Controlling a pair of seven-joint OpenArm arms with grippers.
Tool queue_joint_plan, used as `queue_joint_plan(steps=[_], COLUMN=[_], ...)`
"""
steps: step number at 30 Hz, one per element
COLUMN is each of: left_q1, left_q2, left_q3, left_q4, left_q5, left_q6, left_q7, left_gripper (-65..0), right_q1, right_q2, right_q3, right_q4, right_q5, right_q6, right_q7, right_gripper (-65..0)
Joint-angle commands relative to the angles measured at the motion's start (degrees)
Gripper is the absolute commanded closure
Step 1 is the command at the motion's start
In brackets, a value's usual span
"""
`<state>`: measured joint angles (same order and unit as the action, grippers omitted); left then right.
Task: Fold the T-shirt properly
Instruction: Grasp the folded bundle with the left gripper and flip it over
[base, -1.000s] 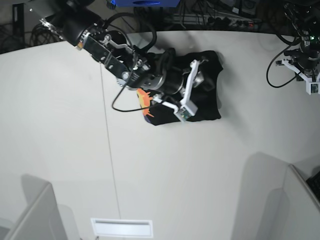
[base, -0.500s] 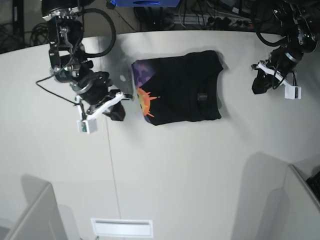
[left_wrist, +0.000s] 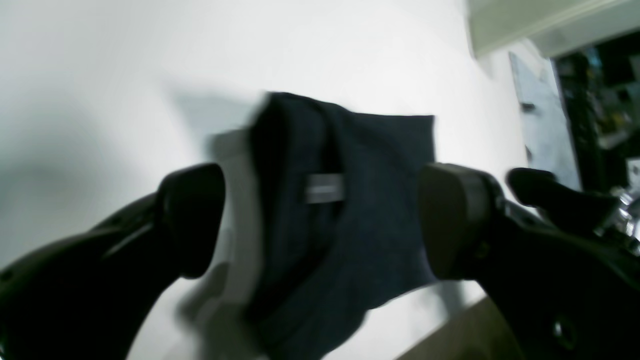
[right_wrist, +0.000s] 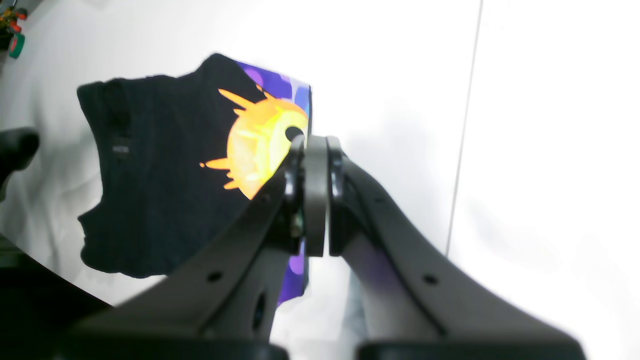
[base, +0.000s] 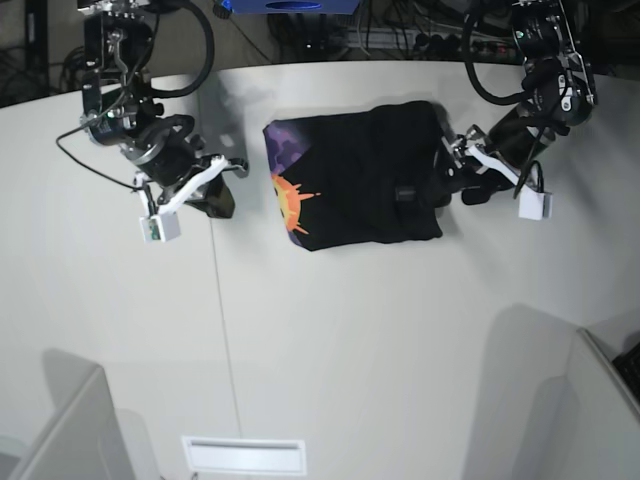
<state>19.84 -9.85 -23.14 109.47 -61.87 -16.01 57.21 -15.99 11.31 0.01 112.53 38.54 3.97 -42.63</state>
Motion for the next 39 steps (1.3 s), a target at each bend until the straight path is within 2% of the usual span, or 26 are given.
queue_joint_plan(steps=[1, 13, 19, 24, 27, 33, 37, 39], left_q1=[-0.1, -3.5, -5.5, -5.7, -5.8, -7.7, -12.4, -14.7], left_q2=[-0.5, -0.5, 0.2, 2.2, 2.3, 2.0, 0.3, -0.9], left_q3=[0.8, 3.6, 11.1, 12.3, 12.4, 14.1, 18.6, 21.9], left_q4=[0.7, -14.7, -15.9, -15.9, -15.9, -16.0, -15.9, -15.9], left_q5=[-1.3, -1.2, 8.1, 13.7, 16.1, 21.8, 28.6, 31.8], left_q6=[-0.2, -0.1, 0.0, 0.0, 0.0, 0.0, 0.0, 0.0], left_q7=[-0.8, -0.8, -1.1, -0.9, -0.8, 0.9, 7.4, 8.2], left_gripper=[-58.4, -56.9, -56.9, -55.1, -41.8, 0.0, 0.0, 0.0], right_q1=[0.0, -1.8, -1.9, -2.5, -2.7, -3.6, -4.4, -5.2], right_q2=[0.4, 0.7, 0.7, 0.8, 0.8, 0.3, 0.3, 0.3], right_q3=[0.1, 0.2, 0.1, 0.3, 0.4, 5.2, 8.4, 8.9], right_q4=[1.1, 1.1, 1.1, 1.1, 1.1, 1.1, 1.1, 1.1], right_q5=[0.5, 0.5, 0.5, 0.5, 0.5, 0.5, 0.5, 0.5], right_q6=[0.6, 0.8, 0.8, 0.8, 0.8, 0.8, 0.9, 0.9], right_q7=[1.4, 1.4, 1.4, 1.5, 1.7, 1.4, 1.4, 1.4], right_gripper=[0.0, 0.0, 0.0, 0.0, 0.0, 0.0, 0.0, 0.0])
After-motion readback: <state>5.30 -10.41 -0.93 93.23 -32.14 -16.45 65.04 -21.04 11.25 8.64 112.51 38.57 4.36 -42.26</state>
